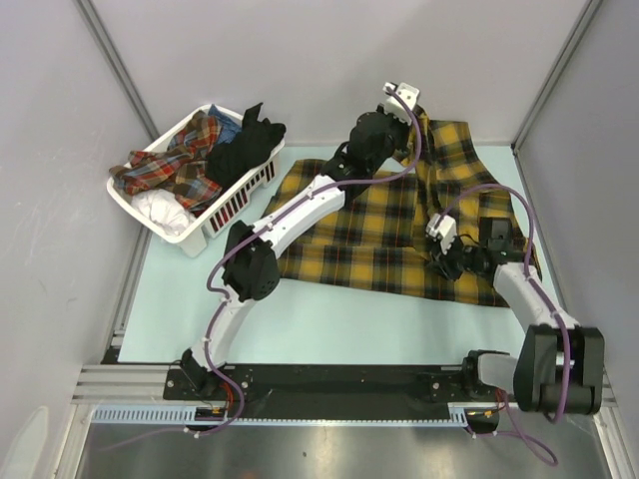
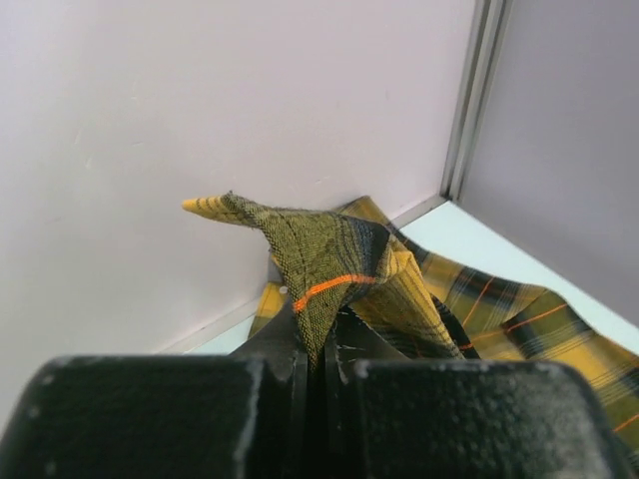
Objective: Fold and stack the long sleeve shirts
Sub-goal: Fold the shirt
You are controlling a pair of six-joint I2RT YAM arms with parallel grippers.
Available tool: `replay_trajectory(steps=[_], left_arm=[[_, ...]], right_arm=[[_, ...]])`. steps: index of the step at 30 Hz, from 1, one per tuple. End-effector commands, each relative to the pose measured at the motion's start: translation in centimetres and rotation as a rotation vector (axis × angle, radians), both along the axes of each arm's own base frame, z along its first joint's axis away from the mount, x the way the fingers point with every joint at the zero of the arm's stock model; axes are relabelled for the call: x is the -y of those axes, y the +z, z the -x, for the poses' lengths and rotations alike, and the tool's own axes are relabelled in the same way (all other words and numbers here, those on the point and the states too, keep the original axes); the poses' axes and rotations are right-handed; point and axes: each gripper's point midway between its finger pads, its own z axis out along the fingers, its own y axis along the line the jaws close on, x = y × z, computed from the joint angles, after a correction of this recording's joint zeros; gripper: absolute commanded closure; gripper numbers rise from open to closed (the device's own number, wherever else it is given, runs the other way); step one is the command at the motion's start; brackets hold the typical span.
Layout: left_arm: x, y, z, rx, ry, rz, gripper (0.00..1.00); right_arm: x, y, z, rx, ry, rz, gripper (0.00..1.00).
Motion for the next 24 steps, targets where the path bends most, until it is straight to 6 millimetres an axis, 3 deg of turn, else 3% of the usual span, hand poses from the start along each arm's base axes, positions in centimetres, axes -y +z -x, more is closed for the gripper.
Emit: replay_trajectory(steps=[1, 2, 6, 10, 14, 19, 22, 23, 24], left_arm=[[-0.9, 6.0, 1.3, 0.042, -0.087, 0.185, 0.95], [-1.0, 5.8, 1.5, 0.032, -0.111, 0.186, 0.95], [-0.4, 5.1, 2.6, 0.007, -0.188, 0.18, 0.95], [-0.8, 4.5, 2.9, -0.004, -0.201, 0.164, 0.95], [-1.0, 3.4, 3.4, -0.013, -0.235, 0.148, 0.92], [-0.8, 1.8, 5.1, 0.011, -0.318, 0.074, 0.92], [-1.1, 0.3, 6.0, 0.014, -0.352, 0.007, 0.93], [-1.1, -0.3, 6.8, 0.013, -0.385, -0.015, 0.94], [-1.3, -0.6, 6.9, 0.021, -0.389, -0.037, 0.94]], right_arm=[[2.4, 0.6, -6.7, 0.154, -0.194, 0.054, 0.73], [2.8, -0.4, -7.3, 0.12, -0.224, 0.054, 0.72], [6.1, -0.6, -10.2, 0.115, -0.395, 0.07, 0.71], [10.7, -2.1, -10.8, 0.08, -0.53, 0.158, 0.69], [13.7, -1.2, -11.2, 0.1, -0.621, 0.168, 0.64], [14.5, 2.1, -10.1, 0.064, -0.628, 0.078, 0.6], [15.9, 3.9, -7.7, 0.006, -0.654, 0.048, 0.57], [15.8, 3.6, -5.8, -0.065, -0.657, 0.043, 0.54], [17.1, 4.1, -4.9, -0.083, -0.689, 0.041, 0.51]])
